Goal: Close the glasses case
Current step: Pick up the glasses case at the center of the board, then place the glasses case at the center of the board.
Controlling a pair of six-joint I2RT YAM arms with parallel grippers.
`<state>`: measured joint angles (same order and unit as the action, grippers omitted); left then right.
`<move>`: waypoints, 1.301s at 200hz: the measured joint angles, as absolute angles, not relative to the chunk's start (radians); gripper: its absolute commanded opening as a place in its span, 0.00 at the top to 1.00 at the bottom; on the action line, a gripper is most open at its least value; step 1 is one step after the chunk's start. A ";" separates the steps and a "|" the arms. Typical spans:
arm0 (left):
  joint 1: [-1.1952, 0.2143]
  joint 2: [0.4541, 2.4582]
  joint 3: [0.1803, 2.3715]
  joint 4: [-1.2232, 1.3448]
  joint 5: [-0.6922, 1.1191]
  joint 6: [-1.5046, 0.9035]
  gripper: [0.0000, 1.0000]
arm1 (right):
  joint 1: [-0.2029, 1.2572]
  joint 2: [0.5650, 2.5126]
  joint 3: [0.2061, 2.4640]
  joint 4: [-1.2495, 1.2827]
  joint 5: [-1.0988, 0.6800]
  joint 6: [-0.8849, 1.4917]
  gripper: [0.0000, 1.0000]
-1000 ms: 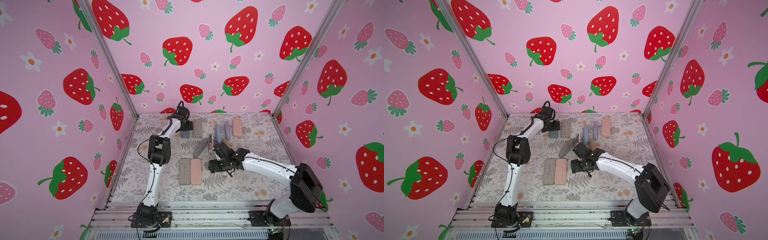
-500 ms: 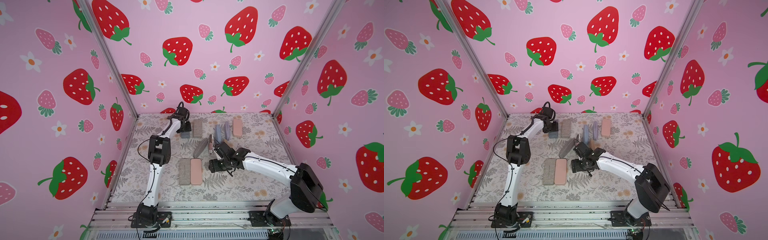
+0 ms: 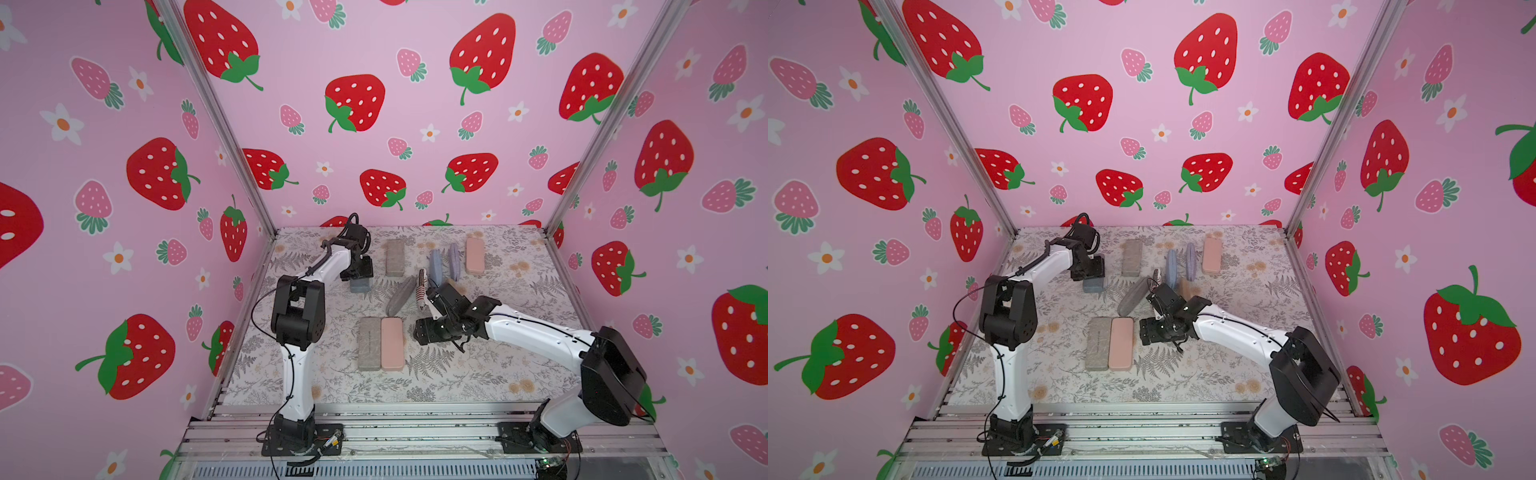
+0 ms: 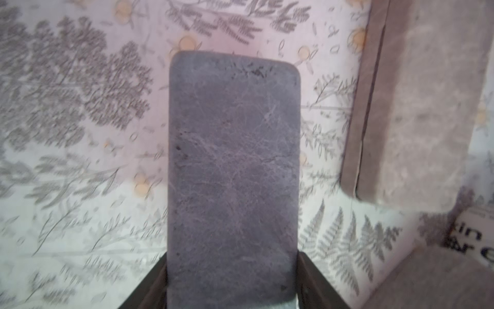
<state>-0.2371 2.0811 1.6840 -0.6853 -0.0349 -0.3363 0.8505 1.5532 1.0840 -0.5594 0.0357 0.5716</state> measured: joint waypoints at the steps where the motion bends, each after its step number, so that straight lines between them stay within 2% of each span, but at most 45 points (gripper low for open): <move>1: -0.237 2.077 1.678 -0.685 -0.036 -0.336 0.46 | 0.850 1.553 1.083 -0.558 0.035 0.572 0.20; 63: -0.245 1.659 1.216 -0.659 -0.093 -0.373 0.46 | 0.851 1.469 1.003 -0.542 0.007 0.577 0.20; 132: -0.368 1.304 0.832 -0.636 -0.114 -0.505 0.45 | 0.851 1.380 0.975 -0.556 0.007 0.587 0.20; 178: -0.372 1.235 0.701 -0.611 -0.115 -0.550 0.45 | 0.851 1.348 0.958 -0.570 0.007 0.605 0.20; 260: -0.394 1.238 0.645 -0.511 -0.093 -0.556 0.45 | 0.853 1.348 0.958 -0.580 0.007 0.631 0.20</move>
